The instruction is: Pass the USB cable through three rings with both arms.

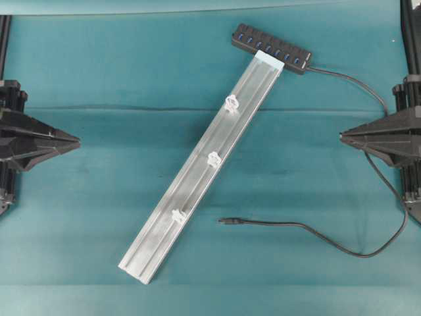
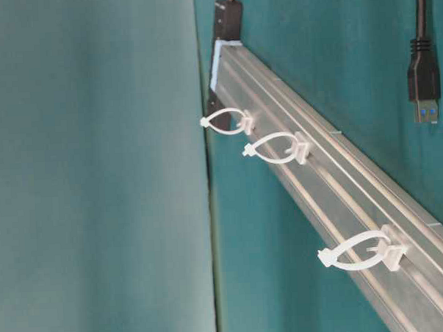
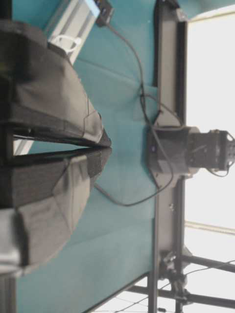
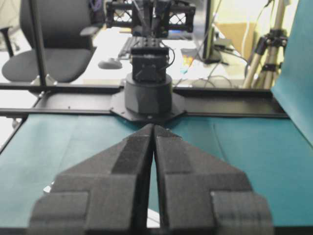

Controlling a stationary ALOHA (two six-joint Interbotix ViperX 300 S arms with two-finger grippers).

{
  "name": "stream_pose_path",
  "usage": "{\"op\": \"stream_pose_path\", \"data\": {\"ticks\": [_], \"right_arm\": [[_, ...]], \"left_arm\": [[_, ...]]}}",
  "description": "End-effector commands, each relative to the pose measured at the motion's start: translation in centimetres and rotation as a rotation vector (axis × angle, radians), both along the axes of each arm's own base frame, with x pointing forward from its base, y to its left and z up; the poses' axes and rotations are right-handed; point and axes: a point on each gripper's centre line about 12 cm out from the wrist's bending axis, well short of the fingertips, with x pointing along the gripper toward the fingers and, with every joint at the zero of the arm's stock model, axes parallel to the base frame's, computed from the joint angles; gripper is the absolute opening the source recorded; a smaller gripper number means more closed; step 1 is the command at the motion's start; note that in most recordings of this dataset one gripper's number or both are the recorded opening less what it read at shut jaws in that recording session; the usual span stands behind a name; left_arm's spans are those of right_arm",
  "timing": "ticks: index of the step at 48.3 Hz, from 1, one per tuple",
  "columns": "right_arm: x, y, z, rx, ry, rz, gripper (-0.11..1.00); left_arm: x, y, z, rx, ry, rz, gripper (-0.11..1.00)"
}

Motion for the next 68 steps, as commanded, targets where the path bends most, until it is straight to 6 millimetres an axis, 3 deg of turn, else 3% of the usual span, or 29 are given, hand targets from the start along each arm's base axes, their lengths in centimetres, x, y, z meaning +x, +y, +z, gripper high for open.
{"op": "stream_pose_path", "data": {"ticks": [1,8,21,32,49,61,68], "right_arm": [[0.2,0.1,0.7,0.037,-0.018,0.008,0.09],[0.7,-0.1,2.4,0.127,0.032,-0.001,0.00],[2.0,0.2,2.4,0.223,0.357,-0.002,0.00],[4.5,0.3,-0.8,0.360,0.589,-0.046,0.00],[9.1,0.7,-4.9,0.342,0.992,-0.093,0.00],[12.8,0.9,-6.1,0.316,1.129,-0.105,0.00],[14.1,1.8,-8.0,0.270,1.224,-0.083,0.00]], "left_arm": [[0.8,-0.9,1.3,-0.014,-0.018,-0.048,0.14],[1.5,-1.6,2.0,-0.030,-0.016,-0.080,-0.01],[2.5,-1.8,3.9,-0.034,0.003,-0.084,-0.01],[2.8,-1.8,5.3,-0.039,0.011,-0.084,-0.01],[2.9,-1.9,5.1,-0.041,0.019,-0.087,-0.01],[3.1,-1.9,4.9,-0.039,0.023,-0.087,-0.01],[3.2,-1.9,4.9,-0.040,0.025,-0.087,-0.01]]}}
